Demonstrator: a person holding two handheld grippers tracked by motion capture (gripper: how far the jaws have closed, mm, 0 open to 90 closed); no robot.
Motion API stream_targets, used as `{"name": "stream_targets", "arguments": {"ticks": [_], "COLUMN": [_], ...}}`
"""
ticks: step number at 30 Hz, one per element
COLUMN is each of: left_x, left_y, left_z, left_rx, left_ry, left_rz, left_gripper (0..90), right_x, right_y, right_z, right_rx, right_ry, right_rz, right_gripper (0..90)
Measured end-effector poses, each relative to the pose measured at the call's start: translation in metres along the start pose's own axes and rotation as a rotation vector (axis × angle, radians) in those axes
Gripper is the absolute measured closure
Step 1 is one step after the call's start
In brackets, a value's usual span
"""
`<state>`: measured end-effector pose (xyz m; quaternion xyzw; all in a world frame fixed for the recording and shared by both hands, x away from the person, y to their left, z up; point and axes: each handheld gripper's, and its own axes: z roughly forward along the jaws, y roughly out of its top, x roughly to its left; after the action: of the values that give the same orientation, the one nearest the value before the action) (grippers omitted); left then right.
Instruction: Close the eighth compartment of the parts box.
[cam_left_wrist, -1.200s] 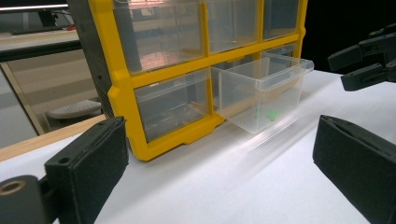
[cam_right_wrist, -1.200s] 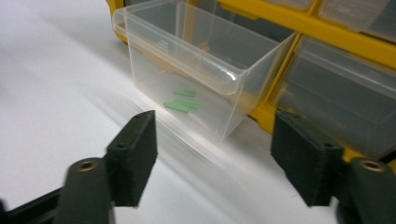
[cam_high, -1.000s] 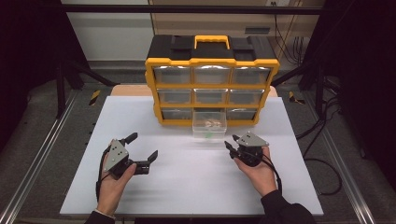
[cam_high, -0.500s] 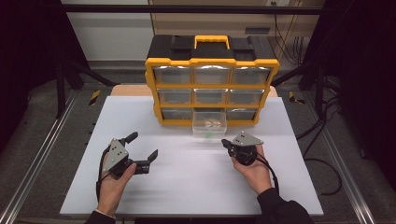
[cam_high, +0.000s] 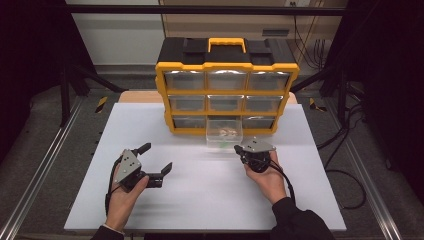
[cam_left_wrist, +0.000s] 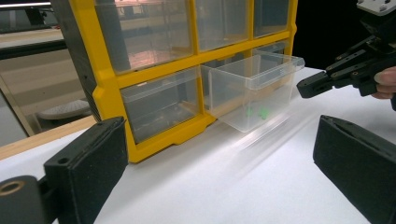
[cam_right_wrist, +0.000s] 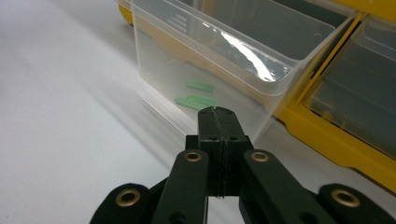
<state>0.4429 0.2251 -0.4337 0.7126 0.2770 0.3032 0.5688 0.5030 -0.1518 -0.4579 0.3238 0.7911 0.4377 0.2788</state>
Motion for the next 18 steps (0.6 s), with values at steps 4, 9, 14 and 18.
{"name": "stream_targets", "arguments": {"ticks": [4,9,14,18], "left_x": [0.001,0.001,0.001,0.000], "left_y": [0.001,0.001,0.000,0.000], "left_z": [-0.001,-0.001,-0.001,0.000], "left_rx": [-0.004,-0.004,0.000,0.007], "left_ry": [0.017,0.024,0.015,0.013], "left_rz": [0.013,0.002,0.002,0.007], "left_gripper": [3.0,3.1,3.3,3.3], "right_x": [0.000,-0.001,-0.001,-0.002], "right_y": [0.001,0.004,0.006,0.006], "right_z": [0.005,0.012,0.017,0.021], "right_rx": [0.003,0.004,0.015,0.011], "right_ry": [0.000,-0.001,-0.004,-0.004], "right_rz": [-0.006,-0.016,-0.030,-0.030], "right_gripper": [90.0,90.0,90.0,90.0]}}
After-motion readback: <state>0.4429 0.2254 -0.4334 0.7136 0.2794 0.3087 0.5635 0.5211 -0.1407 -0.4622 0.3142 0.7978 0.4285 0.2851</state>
